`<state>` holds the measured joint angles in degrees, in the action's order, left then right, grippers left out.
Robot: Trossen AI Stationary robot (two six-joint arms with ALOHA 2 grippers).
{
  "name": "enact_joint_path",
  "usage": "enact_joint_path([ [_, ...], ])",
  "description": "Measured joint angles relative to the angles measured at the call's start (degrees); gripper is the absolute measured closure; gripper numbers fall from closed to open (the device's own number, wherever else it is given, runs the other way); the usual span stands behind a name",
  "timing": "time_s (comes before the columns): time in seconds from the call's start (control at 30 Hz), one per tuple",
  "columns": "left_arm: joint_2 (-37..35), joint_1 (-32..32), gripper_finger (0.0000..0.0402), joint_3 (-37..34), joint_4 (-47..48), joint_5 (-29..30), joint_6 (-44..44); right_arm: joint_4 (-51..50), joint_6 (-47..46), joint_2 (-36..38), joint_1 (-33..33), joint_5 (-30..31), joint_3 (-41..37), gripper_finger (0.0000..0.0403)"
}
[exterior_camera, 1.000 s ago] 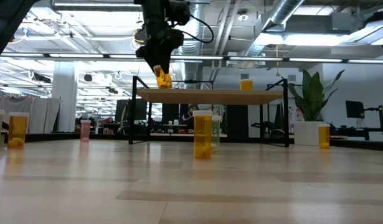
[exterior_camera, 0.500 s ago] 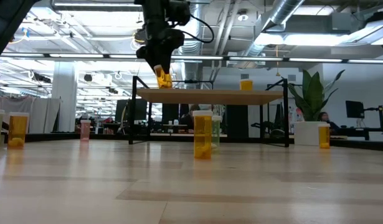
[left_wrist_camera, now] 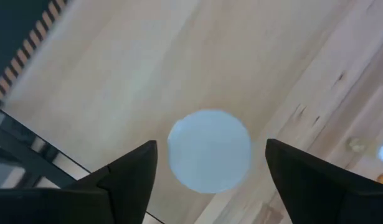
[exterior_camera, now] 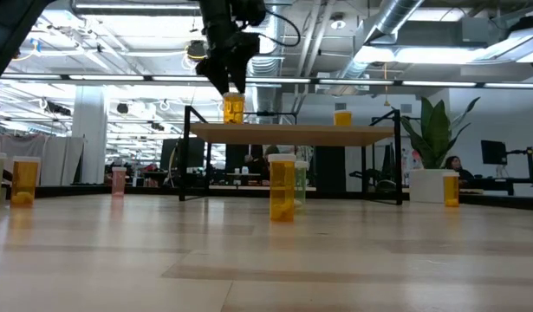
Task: Pick and place medicine bottles onto shelf by color
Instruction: Put the top large orange pill bottle on the shelf aligned with the other large orange pill bottle
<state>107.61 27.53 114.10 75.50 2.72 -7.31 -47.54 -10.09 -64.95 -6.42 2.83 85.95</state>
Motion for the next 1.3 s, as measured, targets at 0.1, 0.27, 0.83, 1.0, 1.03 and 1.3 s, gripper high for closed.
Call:
enact_joint_path([
  [0.1, 0.0, 0.1, 0.0105, 3.5, 0.7, 0.0, 0.3, 0.0, 0.0, 0.0, 0.0, 0.0, 0.0, 0.0026],
  [0.27, -0.1, 0.2, 0.0104, 10.4, 6.4, 1.0, 2.8, 0.1, 0.1, -2.9, -0.1, 0.0, 0.1, 0.0026],
  [0.83, -45.2, 0.7, 0.0105, -32.6, -20.9, -1.6, 5.5, 26.4, 11.9, -24.2, -6.5, -1.6, 0.0, 0.0026],
  [1.0, -58.1, 0.7, 0.0105, -47.7, -34.2, -4.5, 5.0, 34.9, 10.7, -29.2, -10.9, -2.7, 0.1, 0.0026],
  [1.03, -59.9, 0.7, 0.0105, -49.6, -35.8, -5.1, 5.2, 36.1, 10.6, -30.2, -11.4, -4.3, 0.0, 0.0026],
  [1.3, -66.7, 1.3, 0.0105, -57.5, -39.4, -4.8, 7.0, 45.7, 6.3, -37.0, -13.4, -9.0, 0.0, 0.0026],
])
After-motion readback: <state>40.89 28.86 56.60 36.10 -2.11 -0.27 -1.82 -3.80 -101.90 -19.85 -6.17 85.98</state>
